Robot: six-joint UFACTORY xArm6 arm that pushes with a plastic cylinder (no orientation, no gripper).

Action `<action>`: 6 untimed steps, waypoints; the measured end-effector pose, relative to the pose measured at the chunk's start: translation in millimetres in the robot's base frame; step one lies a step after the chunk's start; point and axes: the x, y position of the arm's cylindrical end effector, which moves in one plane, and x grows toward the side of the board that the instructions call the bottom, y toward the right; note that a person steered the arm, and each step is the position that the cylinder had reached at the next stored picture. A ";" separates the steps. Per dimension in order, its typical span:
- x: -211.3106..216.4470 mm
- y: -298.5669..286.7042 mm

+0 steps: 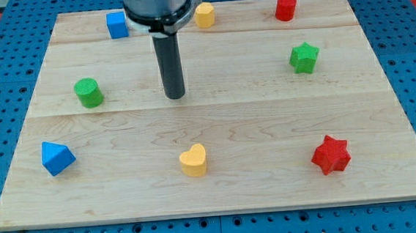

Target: Move the arm towards the green star

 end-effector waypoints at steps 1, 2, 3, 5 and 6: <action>-12.5 0.0; -18.2 0.0; -22.0 0.2; -34.2 57.9; -35.0 58.8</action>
